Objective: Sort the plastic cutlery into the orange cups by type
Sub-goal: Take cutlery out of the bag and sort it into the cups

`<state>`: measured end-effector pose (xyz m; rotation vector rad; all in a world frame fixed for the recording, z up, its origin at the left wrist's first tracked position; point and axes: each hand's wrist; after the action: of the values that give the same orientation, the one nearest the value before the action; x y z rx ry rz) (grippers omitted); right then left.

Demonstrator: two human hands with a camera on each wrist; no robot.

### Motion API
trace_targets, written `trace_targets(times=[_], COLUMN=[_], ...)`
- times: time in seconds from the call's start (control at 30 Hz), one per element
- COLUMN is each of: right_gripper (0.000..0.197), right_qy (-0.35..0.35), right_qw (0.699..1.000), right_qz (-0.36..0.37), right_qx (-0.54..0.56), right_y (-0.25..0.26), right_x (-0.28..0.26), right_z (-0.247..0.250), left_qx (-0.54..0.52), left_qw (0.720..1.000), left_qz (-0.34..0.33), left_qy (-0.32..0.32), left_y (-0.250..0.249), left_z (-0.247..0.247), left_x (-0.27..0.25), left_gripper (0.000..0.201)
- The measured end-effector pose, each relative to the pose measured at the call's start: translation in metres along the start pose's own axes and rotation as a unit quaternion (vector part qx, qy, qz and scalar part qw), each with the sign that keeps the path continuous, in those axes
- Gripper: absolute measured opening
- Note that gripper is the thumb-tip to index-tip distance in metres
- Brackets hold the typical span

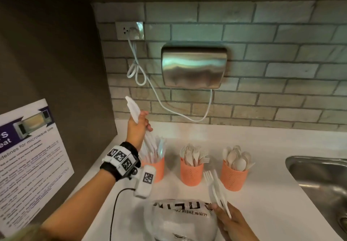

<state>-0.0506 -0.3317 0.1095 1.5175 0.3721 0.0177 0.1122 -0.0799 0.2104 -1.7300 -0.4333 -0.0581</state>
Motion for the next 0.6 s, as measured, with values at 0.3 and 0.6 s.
trace_targets(times=[0.3, 0.6], right_gripper=[0.034, 0.033], right_qy=[-0.025, -0.02], right_qw=[0.998, 0.995], right_qz=[-0.038, -0.062], right_qx=[0.033, 0.072], right_y=[0.01, 0.009], right_x=[-0.009, -0.016], right_z=[0.012, 0.016], left_qx=[0.14, 0.233], left_qw=[0.986, 0.962], left_qz=[0.032, 0.034], left_qy=[0.083, 0.136], left_y=[0.063, 0.104], left_z=[-0.002, 0.013], left_x=[0.02, 0.013], left_gripper=[0.021, 0.02])
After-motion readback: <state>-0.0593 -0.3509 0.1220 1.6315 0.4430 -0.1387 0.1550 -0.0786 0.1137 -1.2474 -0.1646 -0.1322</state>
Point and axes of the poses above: each hand's wrist, its own x-axis towards the middle knuckle, its own z-axis out of the back of the hand, y = z × x, and after that the axes turned 7 degrees about y, right-handed
